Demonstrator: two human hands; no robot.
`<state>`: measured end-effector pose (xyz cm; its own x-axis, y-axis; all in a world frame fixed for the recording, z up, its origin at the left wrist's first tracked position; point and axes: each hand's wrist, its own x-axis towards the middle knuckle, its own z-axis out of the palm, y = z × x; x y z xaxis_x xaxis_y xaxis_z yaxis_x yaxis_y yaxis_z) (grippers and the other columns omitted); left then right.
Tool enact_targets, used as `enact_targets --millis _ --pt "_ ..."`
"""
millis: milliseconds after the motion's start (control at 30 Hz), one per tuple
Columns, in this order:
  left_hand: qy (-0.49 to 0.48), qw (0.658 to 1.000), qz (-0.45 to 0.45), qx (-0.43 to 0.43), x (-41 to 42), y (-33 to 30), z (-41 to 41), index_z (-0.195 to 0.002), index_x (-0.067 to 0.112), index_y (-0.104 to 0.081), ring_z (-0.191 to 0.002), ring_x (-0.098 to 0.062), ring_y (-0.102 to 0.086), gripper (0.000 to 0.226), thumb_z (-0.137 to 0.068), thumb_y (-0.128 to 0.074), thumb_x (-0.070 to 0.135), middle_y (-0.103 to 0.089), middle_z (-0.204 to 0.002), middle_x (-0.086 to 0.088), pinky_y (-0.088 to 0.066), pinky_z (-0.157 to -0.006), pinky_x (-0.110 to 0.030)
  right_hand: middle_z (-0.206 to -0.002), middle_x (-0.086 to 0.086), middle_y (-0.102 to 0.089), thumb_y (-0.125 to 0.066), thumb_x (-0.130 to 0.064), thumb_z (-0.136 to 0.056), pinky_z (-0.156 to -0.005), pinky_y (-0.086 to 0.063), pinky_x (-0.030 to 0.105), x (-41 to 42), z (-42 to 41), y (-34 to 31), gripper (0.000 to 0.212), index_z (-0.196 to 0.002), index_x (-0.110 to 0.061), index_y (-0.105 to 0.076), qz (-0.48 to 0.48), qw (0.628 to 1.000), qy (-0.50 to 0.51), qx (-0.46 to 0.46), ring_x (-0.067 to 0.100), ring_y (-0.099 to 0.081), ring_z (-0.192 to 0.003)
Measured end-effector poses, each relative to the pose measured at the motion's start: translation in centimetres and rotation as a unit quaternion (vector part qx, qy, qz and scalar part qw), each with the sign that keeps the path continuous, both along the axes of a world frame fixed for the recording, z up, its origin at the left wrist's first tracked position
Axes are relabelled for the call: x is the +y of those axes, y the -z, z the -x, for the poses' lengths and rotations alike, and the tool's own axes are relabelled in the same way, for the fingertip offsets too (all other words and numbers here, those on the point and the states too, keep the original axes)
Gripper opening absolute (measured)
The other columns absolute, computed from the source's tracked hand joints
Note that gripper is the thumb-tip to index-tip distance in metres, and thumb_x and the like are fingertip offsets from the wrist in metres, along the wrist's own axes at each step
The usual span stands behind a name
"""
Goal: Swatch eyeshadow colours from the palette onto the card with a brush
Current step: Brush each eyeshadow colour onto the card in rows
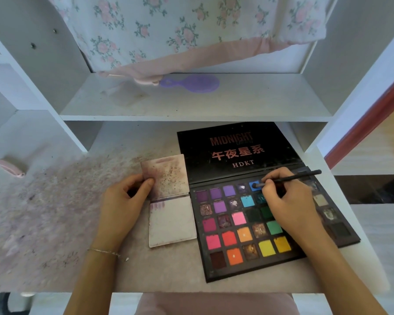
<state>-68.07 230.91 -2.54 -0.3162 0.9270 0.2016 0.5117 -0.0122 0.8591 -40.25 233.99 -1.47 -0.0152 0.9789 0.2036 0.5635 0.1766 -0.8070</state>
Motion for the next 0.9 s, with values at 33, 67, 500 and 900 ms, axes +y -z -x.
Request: enact_targets --millis 33,67,500,900 --pt "-0.001 1.000 0.001 0.000 0.04 0.02 0.01 -0.089 0.031 -0.065 -0.071 0.014 -0.057 0.017 -0.085 -0.060 0.015 -0.063 -0.078 0.024 -0.042 -0.063 -0.001 -0.072 -0.009 -0.057 -0.053 -0.007 -0.087 -0.052 -0.042 0.003 0.03 0.00 0.04 0.014 -0.081 -0.020 -0.051 -0.001 1.000 0.006 0.000 -0.003 -0.057 -0.068" --pt "-0.001 1.000 0.001 0.002 0.04 0.04 0.01 -0.088 0.029 -0.066 -0.070 0.013 -0.058 0.016 -0.085 -0.060 0.015 -0.063 -0.078 0.023 -0.042 -0.063 -0.002 -0.072 -0.008 -0.057 -0.052 -0.007 -0.087 -0.052 -0.042 0.004 0.02 -0.02 0.04 0.017 -0.080 -0.022 -0.050 -0.003 1.000 0.011 0.006 -0.002 -0.057 -0.068" --pt "-0.001 1.000 -0.001 0.015 0.02 -0.01 0.00 -0.085 0.031 -0.065 -0.072 0.013 -0.058 0.017 -0.085 -0.061 0.015 -0.063 -0.078 0.022 -0.041 -0.063 -0.001 -0.073 -0.013 -0.055 -0.051 -0.011 -0.090 -0.050 -0.043 0.004 0.06 -0.04 0.08 0.011 -0.085 -0.021 -0.049 0.007 1.000 0.005 -0.003 -0.003 -0.056 -0.070" --pt "0.005 1.000 0.004 -0.001 -0.02 -0.05 -0.02 -0.091 0.029 -0.065 -0.073 0.013 -0.058 0.016 -0.085 -0.060 0.015 -0.063 -0.080 0.021 -0.042 -0.063 -0.001 -0.074 -0.010 -0.056 -0.052 -0.007 -0.087 -0.055 -0.046 0.007 -0.40 0.58 -0.76 0.027 -0.077 -0.031 -0.047 -0.005 0.999 -0.009 0.043 -0.002 -0.058 -0.074"
